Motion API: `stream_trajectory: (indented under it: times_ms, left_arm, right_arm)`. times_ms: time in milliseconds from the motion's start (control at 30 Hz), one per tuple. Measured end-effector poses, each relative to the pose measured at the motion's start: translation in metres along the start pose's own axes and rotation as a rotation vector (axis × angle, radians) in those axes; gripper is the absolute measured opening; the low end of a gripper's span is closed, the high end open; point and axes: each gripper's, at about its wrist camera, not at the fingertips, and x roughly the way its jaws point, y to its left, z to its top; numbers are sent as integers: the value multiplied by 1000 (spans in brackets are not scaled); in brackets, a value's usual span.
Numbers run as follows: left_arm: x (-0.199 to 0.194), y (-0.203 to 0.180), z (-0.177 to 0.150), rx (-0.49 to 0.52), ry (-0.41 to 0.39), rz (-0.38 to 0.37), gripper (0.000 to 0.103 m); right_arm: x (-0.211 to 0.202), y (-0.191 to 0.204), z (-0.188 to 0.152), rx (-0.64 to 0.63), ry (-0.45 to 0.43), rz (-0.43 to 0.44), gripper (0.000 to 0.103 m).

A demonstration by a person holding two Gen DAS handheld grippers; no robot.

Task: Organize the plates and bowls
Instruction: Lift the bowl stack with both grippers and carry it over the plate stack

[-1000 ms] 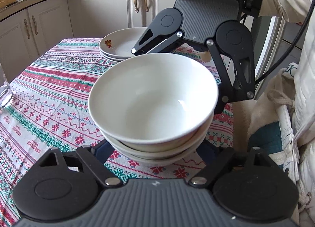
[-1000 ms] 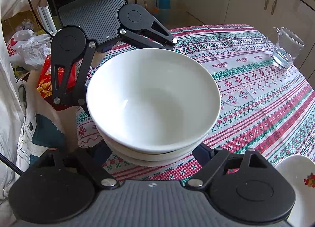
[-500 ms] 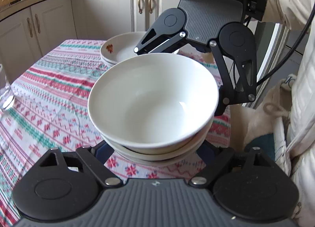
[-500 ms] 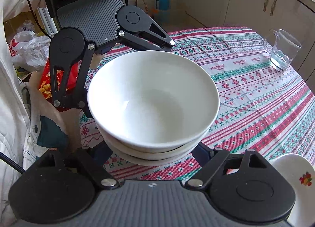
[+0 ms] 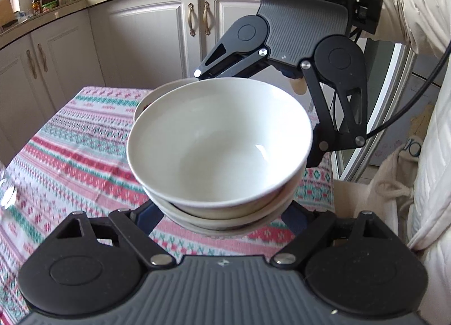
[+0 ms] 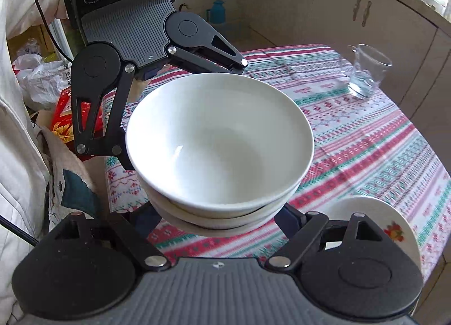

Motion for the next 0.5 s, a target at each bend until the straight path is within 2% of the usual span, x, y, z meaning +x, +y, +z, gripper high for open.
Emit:
stream_trajectory:
  times_ms: [500]
  left_arm:
    - [46,11,57,75,-30,-71,89]
  right_arm:
    - [-47,-32,-39,91,-7,-84,89]
